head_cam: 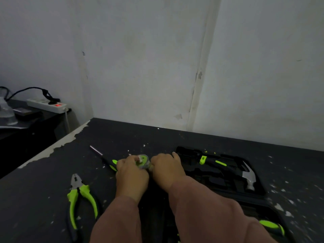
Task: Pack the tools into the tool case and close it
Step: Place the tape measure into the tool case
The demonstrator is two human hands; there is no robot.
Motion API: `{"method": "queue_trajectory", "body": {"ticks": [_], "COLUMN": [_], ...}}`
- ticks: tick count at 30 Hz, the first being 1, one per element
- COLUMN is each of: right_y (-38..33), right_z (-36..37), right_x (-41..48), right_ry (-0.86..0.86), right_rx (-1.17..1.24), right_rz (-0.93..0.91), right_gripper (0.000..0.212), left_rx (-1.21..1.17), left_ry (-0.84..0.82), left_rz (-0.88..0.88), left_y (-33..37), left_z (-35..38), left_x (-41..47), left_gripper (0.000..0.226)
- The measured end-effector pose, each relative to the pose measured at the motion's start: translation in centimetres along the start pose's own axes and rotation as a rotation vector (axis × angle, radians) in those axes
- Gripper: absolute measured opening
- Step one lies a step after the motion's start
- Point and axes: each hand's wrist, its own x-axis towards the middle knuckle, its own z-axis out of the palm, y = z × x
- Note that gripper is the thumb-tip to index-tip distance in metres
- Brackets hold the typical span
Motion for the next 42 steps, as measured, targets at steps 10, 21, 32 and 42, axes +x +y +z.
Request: {"method": "queue_trajectory", "body": {"ticks": [10, 21, 32, 42], "right_y": [0.9, 6.7, 12.6, 13.8], "right_z": [-6.3, -8.4, -7.5, -3.6], "right_x": [-1.6, -4.5, -4.8, -2.3], "right_ry": [0.107, -0.056, 0.256, 0.224], "right_rx": [0.606, 1.353, 0.947, 0.593], "right_rz": [0.115, 0.338, 0.395, 0.399], "right_gripper": [0.02, 0.024, 0.02, 0.022], "left_rx": [-0.582, -0.805, -0.327, 0.372], "left_ry": [-0.204, -0.525, -0.552, -0.266], "left_rz": [0.065, 0.12, 0.351, 0.562], "left_y": [1.5, 3.0, 6.2, 5.3], "left_z": [-1.9, 0.2, 4.2, 6.3], "left_x": [-1.0, -3.8, -1.6, 1.9], "left_gripper": [0.051, 0.05, 0.069, 0.062]}}
